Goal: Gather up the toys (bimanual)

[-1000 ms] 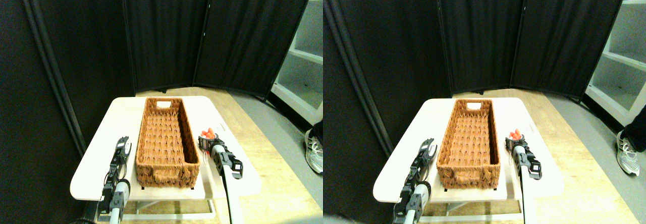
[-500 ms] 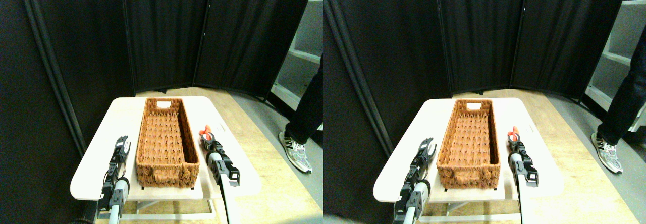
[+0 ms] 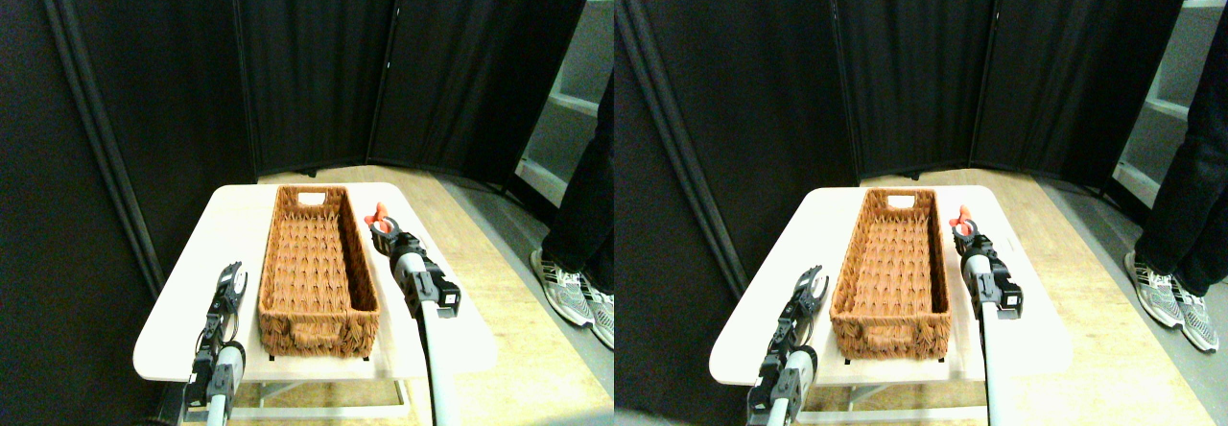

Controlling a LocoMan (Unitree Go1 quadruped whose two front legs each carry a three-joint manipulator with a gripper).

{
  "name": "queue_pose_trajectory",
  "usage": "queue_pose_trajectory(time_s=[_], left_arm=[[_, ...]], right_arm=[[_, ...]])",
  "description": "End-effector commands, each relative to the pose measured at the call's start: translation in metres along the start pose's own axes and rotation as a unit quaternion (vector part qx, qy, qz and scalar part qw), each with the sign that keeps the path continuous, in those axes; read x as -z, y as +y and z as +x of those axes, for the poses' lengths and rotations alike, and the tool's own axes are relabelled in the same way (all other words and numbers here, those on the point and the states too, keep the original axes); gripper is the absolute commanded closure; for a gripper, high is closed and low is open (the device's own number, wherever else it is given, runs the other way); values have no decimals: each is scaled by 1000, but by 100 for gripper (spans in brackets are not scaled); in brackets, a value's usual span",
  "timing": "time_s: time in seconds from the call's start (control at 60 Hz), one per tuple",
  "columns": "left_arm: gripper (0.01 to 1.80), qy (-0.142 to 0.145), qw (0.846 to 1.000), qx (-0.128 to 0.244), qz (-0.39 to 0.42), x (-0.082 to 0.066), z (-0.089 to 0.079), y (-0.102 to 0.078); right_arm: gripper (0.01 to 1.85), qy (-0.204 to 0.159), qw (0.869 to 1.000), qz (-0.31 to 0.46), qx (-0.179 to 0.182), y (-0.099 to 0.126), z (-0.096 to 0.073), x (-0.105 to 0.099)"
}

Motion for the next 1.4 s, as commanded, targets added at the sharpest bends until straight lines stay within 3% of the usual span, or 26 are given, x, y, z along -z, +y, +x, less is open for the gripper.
queue_pose_trajectory(time_s=[0.017, 0.25, 0.583, 0.917, 1.067, 1.167, 1.267, 1.4], left_arm=[[171, -19, 1000, 13, 0, -9, 1, -6], [174, -16, 1000, 25, 10, -9, 1, -7], [175, -16, 999, 20, 27, -7, -1, -7], [175, -24, 999, 20, 30, -8, -6, -5], [175, -24, 999, 26, 31, -9, -8, -4], [174, -25, 999, 26, 29, -11, -8, -1], [175, -24, 999, 25, 30, -12, -9, -1], [175, -23, 999, 30, 23, -12, -9, 0]], right_arm=[[185, 2, 1000, -7, -31, 19, -1, 3], [185, 13, 998, -23, -54, 42, -1, 15], [185, 29, 998, -15, -53, 45, -2, 45], [185, 56, 995, 14, -82, 49, 6, 78], [185, 92, 995, -5, -43, 46, 3, 80], [127, 107, 992, -62, -14, 39, -3, 74], [108, 97, 994, -47, -7, 33, -6, 69], [106, 79, 997, -17, 1, 30, -7, 63]])
